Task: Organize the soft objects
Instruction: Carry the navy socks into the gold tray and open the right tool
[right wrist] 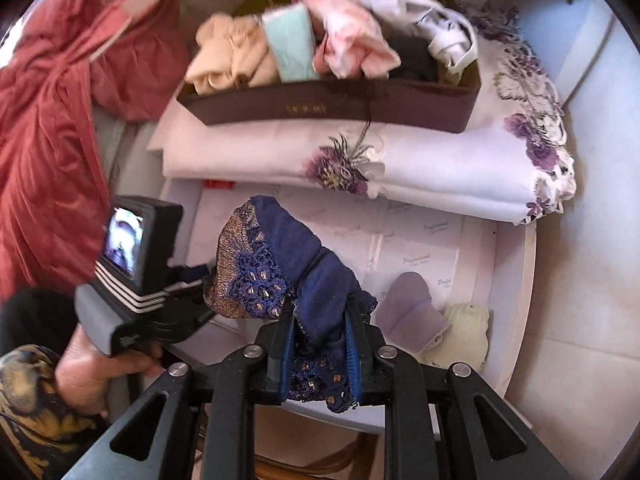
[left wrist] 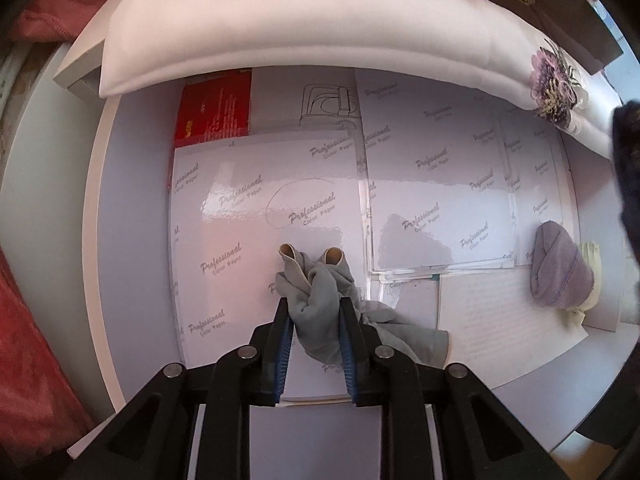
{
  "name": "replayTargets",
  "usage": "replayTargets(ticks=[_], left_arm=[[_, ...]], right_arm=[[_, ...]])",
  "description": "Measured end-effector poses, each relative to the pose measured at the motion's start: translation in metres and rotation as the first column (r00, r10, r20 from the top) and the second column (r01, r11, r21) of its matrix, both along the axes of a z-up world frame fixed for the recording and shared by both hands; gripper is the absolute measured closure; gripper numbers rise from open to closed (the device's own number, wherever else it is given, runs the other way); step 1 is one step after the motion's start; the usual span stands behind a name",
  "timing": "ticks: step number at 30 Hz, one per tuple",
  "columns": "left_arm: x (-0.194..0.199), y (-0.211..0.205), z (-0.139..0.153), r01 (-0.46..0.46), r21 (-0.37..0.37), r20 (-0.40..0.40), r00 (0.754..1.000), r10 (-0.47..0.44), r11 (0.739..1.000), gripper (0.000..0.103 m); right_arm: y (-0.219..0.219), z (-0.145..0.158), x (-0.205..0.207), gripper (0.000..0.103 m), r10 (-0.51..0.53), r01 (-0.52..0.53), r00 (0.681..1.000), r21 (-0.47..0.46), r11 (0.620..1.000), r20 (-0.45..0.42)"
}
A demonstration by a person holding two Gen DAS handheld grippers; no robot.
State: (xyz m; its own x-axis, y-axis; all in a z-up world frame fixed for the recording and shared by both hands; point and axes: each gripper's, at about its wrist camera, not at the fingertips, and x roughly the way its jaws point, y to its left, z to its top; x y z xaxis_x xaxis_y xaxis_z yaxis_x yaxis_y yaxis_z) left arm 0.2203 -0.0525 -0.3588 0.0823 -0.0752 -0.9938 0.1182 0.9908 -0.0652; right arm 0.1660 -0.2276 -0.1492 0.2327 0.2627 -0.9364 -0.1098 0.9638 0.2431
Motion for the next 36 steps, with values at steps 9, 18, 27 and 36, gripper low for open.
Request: replayTargets(ticks=[9,18,27,36], left_arm=[[0.002,-0.003,0.005,0.04,0.04,0.016,0.999,-0.041,0.998,0.081],[0.002,-0.001,0.006,0.02,0.029,0.011,1.0,-0.02,0.999,0.081],[0.006,0.012,0.0,-0.043,-0.014,-0.016,0.999,0.042,0.999,0.08],[0.008,0.02,-0.003,-0.078,-0.037,-0.022,0.997,0.077,0.996,0.079]], right_arm=[[-0.002,0.044,0.014,0.081,-0.055,0.052,0.991,0.021,0.998,0.122],[0.007,0.1,0.061,0.081,-0.076,0.081,0.965,-0.009,0.997,0.25],[0.031,0.082,0.116,0.081,-0.04,0.062,0.971,-0.084,0.995,0.236],[0.045,0.037,0.155,0.081,0.005,0.017,0.99,-0.156,0.988,0.139]])
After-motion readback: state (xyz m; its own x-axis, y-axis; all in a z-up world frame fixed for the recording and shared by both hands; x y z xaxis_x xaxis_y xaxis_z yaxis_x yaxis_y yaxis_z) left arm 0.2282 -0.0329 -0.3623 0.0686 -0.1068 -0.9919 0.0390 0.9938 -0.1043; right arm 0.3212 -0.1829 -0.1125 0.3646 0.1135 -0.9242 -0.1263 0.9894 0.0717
